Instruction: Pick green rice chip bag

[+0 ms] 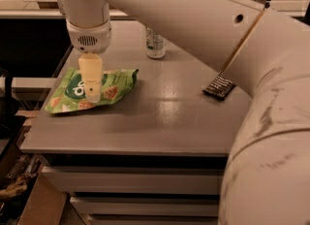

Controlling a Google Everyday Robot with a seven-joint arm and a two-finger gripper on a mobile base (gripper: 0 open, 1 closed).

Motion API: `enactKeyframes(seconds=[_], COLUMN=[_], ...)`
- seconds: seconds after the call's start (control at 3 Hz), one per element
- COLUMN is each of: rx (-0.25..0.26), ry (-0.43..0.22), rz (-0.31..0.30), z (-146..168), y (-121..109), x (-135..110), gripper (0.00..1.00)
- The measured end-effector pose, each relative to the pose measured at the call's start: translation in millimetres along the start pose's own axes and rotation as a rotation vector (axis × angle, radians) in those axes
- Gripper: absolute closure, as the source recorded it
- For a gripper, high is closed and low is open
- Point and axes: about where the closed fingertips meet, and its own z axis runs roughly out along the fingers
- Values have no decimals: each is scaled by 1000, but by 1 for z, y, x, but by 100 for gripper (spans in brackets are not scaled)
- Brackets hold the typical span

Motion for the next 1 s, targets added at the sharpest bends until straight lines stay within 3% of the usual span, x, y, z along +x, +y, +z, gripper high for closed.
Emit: enactKeyframes(seconds=[0.33,0.67,1.0], rx=[-43,-76,-96], ry=[5,5,5], rz=[13,26,35], z=[25,42,51], y=[3,4,3], x=[-4,-3,-1], gripper=[0,16,39])
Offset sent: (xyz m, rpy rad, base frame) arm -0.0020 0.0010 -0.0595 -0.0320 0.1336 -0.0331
